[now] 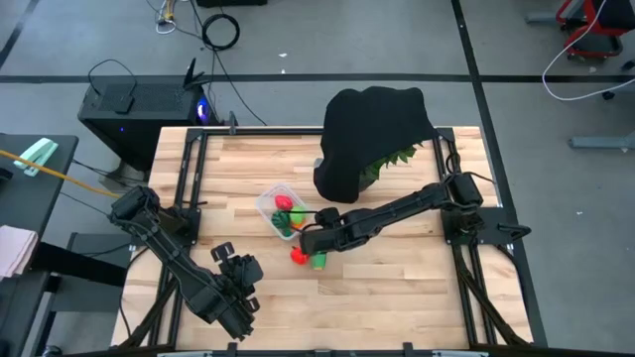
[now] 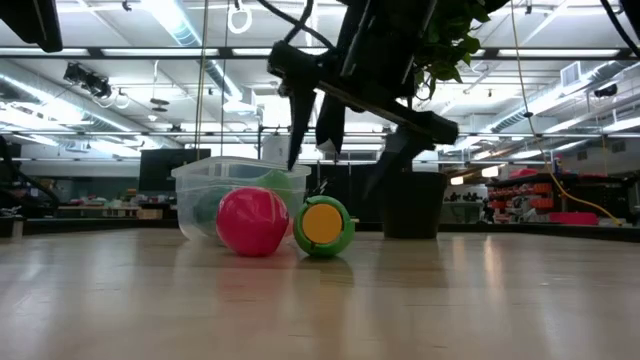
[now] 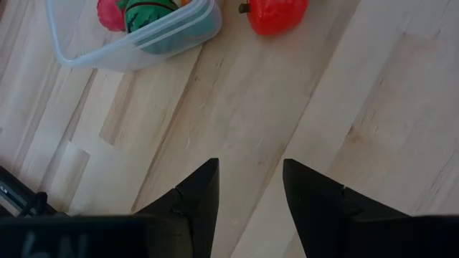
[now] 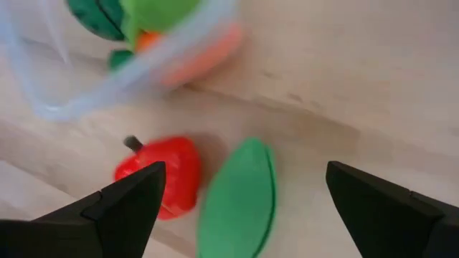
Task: Pick and placing Produce into tupperware
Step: Put the green corn into the transparent bin
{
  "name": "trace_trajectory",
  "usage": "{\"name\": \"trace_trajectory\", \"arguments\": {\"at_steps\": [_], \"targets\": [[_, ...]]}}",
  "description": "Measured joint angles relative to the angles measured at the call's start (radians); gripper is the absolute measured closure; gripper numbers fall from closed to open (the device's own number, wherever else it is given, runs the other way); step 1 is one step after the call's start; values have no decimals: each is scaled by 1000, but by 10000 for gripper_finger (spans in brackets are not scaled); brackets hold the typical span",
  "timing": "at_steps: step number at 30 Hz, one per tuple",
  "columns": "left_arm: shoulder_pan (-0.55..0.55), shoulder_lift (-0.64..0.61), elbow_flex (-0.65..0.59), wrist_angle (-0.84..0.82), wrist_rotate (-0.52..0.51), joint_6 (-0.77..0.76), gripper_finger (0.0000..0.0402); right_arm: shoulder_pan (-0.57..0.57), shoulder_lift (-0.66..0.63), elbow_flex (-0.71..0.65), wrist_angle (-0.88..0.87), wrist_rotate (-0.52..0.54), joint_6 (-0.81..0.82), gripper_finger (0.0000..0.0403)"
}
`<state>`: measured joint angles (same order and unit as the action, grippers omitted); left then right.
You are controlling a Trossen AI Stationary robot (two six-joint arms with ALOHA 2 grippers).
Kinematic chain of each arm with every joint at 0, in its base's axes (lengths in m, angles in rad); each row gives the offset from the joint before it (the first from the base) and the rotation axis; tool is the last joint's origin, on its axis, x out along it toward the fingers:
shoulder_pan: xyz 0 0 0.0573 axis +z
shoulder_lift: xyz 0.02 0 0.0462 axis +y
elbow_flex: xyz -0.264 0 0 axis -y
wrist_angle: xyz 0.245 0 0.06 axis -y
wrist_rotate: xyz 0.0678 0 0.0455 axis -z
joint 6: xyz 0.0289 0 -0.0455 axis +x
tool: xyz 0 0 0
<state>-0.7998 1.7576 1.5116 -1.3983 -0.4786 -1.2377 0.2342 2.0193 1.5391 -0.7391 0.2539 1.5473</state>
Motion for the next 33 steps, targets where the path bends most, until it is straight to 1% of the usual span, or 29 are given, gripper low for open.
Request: {"name": "trace_trajectory", "arguments": {"at_steps": [7, 27, 33], "targets": [[0, 0, 0, 1, 0, -2, 239, 21, 31, 0, 16, -13, 98, 30], [0, 0, 0, 2, 0, -6, 239, 27, 32, 0, 16, -24, 152, 34], [0, 0, 0, 3, 0, -6, 239, 25, 48, 1, 43, -70, 156, 36]]}}
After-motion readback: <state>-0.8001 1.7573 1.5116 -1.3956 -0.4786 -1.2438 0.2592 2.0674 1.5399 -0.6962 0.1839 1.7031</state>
